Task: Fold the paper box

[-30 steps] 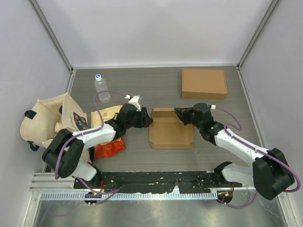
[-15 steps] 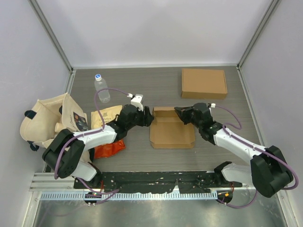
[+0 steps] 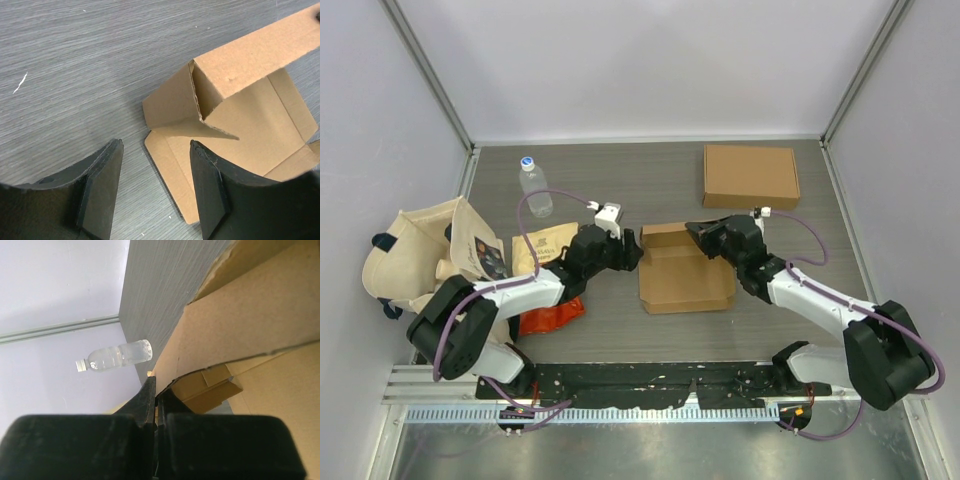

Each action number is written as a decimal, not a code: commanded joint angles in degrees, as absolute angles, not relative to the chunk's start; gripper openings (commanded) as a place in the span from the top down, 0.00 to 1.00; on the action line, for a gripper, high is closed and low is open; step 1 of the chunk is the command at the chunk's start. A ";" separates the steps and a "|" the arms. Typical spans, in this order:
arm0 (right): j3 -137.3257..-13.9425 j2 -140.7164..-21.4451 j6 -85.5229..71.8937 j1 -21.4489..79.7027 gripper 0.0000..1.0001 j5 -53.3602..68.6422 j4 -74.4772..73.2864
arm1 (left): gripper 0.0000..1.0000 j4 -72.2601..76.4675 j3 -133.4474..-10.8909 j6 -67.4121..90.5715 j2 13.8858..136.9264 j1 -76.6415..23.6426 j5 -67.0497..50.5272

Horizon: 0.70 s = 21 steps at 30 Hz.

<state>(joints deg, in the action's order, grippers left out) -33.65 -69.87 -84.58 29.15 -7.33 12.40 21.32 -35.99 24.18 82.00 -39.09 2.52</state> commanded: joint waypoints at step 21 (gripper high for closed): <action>-31.82 -76.02 -79.80 28.21 0.98 -6.95 18.72 | 0.43 31.90 -41.75 11.08 90.95 -37.79 0.71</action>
<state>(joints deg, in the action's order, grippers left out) -32.77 -74.43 -81.23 28.32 -7.86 19.88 27.05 -38.87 16.03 88.42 -37.76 -0.73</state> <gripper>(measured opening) 0.052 0.577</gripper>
